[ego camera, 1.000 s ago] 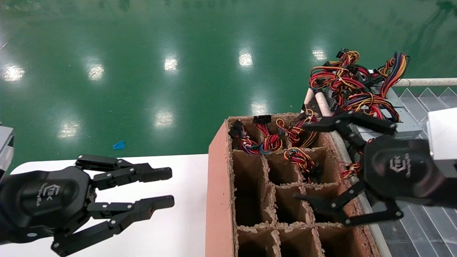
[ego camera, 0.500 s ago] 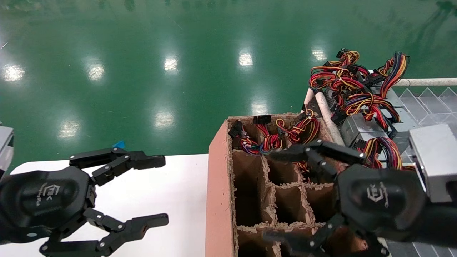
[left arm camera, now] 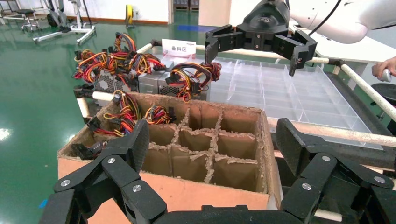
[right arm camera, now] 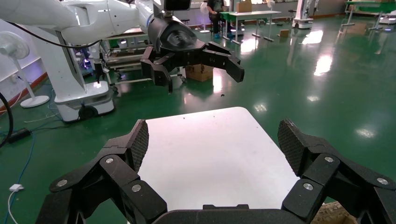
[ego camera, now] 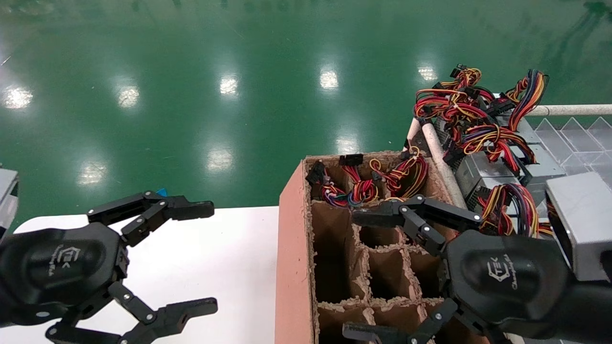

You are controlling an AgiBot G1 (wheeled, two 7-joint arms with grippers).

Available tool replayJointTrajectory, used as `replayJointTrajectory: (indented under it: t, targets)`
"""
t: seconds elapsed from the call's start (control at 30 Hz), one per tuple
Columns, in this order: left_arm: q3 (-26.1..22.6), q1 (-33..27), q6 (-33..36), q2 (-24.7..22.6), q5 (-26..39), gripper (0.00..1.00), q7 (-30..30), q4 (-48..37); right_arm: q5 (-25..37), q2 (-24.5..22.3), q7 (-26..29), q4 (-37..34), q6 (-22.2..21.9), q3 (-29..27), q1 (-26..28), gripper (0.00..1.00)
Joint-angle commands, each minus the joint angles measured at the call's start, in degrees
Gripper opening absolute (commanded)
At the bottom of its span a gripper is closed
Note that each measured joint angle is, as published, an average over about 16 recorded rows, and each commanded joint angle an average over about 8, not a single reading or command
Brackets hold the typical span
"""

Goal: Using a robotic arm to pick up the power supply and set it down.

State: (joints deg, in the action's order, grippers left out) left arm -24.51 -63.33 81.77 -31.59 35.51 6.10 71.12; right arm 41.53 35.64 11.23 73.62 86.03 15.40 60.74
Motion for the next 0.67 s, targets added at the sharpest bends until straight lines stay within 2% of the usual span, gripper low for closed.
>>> replayJointTrajectory:
  t: [0.03,0.67]
  targets:
    - [0.0,0.0,0.0,0.0,0.0,1.0,0.0,0.0,0.01,-0.13,-0.1,0.0,-0.05,0.11,0.17,1.0]
    - [0.0,0.0,0.0,0.0,0.0,1.0,0.0,0.0,0.26,-0.56,-0.45,-0.06,-0.29,0.54,0.71,1.0]
